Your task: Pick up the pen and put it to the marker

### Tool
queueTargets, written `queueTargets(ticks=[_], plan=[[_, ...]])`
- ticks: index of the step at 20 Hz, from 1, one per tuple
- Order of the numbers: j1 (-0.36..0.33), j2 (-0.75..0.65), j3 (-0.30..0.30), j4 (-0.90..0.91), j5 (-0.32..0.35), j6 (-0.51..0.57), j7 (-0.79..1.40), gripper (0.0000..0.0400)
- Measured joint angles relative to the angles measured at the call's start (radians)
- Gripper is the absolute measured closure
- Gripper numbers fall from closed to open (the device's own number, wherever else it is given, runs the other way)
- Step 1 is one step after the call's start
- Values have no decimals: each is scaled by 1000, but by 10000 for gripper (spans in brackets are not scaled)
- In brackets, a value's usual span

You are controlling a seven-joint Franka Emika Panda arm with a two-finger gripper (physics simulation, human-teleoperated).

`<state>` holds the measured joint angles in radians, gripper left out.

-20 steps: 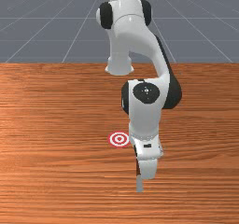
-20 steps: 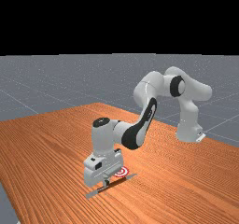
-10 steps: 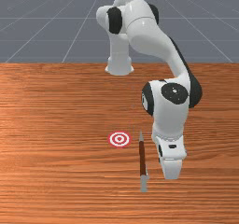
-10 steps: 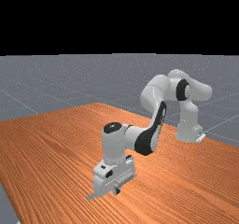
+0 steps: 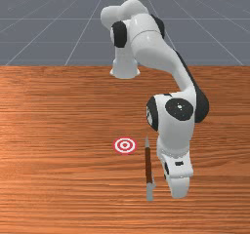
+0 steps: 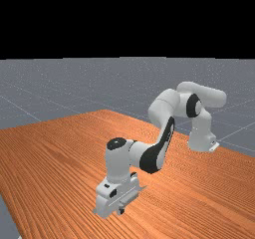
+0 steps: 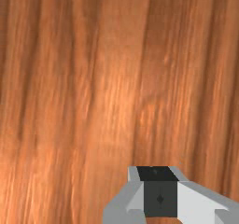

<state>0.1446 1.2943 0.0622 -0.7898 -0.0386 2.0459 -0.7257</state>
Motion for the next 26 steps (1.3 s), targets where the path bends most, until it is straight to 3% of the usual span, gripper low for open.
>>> queueTargets(ticks=[20,22,23,26], plan=[[-173,-79,-5,-144,-4,62,-216,400],[-202,-75,11,-139,24,58,-222,400],[-216,-105,20,-199,33,86,-233,382],[-232,-238,24,-451,35,204,-236,393]])
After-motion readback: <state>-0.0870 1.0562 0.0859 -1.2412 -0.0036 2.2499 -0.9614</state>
